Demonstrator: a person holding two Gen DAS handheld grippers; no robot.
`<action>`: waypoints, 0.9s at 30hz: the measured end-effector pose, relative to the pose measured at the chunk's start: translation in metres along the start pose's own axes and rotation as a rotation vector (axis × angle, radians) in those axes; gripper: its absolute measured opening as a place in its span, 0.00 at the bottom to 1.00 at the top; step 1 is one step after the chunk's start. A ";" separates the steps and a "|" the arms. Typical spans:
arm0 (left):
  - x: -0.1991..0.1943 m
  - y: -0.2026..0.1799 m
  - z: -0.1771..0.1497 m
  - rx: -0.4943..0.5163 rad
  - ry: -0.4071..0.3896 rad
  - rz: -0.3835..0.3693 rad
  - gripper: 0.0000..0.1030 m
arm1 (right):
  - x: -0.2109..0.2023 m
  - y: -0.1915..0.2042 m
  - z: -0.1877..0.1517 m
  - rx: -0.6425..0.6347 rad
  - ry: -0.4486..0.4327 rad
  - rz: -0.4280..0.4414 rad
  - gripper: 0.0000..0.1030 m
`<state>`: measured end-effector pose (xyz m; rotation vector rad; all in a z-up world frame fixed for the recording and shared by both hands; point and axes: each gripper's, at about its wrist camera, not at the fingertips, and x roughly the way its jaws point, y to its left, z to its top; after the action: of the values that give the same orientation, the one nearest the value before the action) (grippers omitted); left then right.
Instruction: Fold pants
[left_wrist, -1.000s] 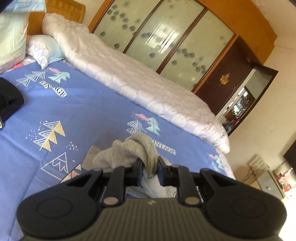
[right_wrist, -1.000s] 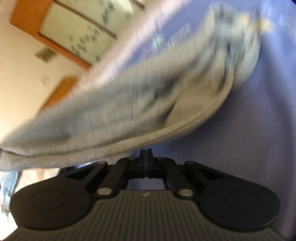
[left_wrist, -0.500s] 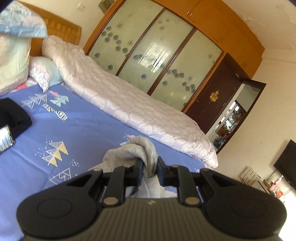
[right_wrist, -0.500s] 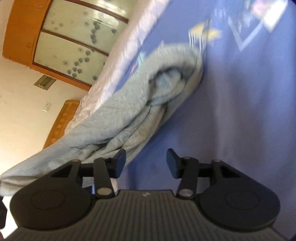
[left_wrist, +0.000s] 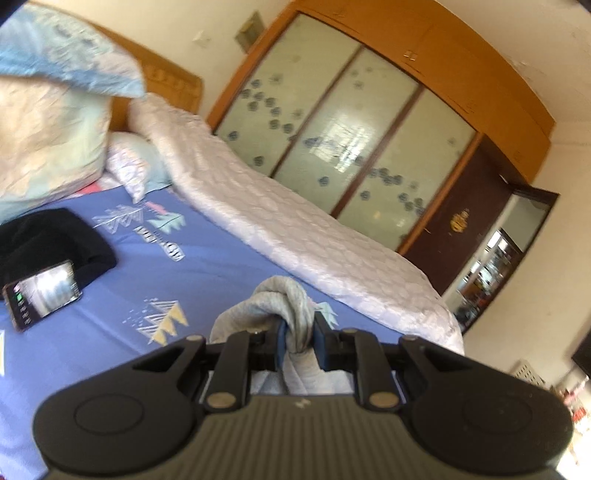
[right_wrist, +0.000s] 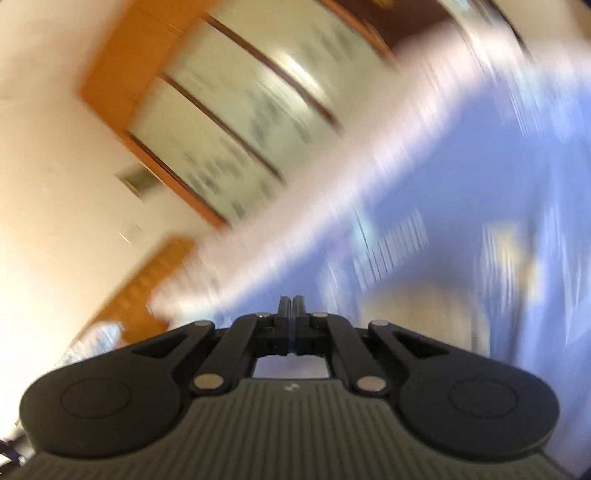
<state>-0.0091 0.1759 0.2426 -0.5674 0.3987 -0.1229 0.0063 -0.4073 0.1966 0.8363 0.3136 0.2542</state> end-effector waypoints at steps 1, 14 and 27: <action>-0.002 0.008 0.001 -0.022 0.001 0.001 0.14 | -0.019 0.005 0.018 -0.044 -0.049 0.023 0.02; -0.055 0.030 -0.052 0.193 0.205 -0.007 0.20 | 0.000 -0.076 -0.082 0.200 0.313 -0.235 0.45; 0.006 0.031 -0.047 0.327 0.154 0.109 0.64 | 0.023 -0.101 -0.095 0.243 0.278 -0.359 0.58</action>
<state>-0.0223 0.1769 0.1878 -0.2140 0.5461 -0.1247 0.0023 -0.3993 0.0564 0.9669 0.7580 -0.0060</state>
